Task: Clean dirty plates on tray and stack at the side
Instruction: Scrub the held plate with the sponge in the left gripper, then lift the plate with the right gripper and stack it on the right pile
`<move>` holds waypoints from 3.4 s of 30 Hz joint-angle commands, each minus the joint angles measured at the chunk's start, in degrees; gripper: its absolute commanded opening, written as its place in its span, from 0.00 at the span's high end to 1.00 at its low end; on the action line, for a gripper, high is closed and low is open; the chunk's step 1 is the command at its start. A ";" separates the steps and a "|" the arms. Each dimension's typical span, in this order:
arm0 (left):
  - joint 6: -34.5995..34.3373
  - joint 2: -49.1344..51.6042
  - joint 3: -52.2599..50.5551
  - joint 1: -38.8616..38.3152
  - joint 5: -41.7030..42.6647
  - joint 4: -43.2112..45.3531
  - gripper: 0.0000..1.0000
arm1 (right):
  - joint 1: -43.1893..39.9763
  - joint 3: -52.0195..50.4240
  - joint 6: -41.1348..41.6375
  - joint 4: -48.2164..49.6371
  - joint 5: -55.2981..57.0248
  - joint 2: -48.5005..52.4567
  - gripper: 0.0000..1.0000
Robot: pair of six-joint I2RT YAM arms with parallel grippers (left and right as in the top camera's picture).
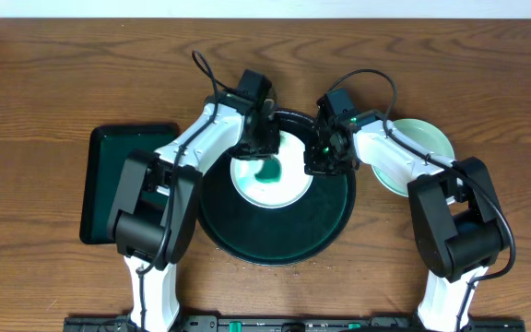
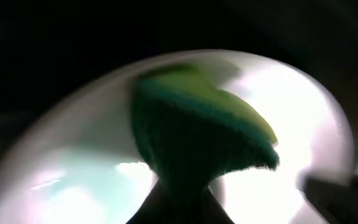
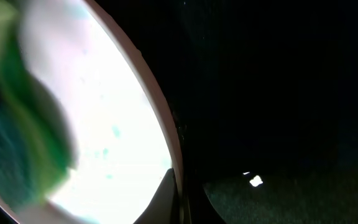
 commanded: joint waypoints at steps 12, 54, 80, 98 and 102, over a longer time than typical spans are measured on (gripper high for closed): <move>5.77 0.31 -1.81 -1.05 -2.14 -11.80 0.93 | 0.13 0.48 -0.04 -0.52 -0.70 0.96 0.99; 18.88 0.31 -1.79 -1.29 20.52 -5.38 0.93 | 0.13 0.48 -0.04 -0.55 -0.70 0.96 0.99; 5.46 -10.43 0.20 0.48 -12.09 -10.71 0.93 | 0.13 0.48 -0.07 -0.98 -0.68 0.96 0.99; 4.81 -17.20 0.04 17.11 -10.23 -14.93 0.93 | 6.16 0.55 -3.69 -5.07 20.81 -11.26 0.99; 4.81 -17.20 0.04 18.71 -10.25 -14.93 0.93 | 11.17 0.52 -3.69 -5.86 32.54 -16.48 0.99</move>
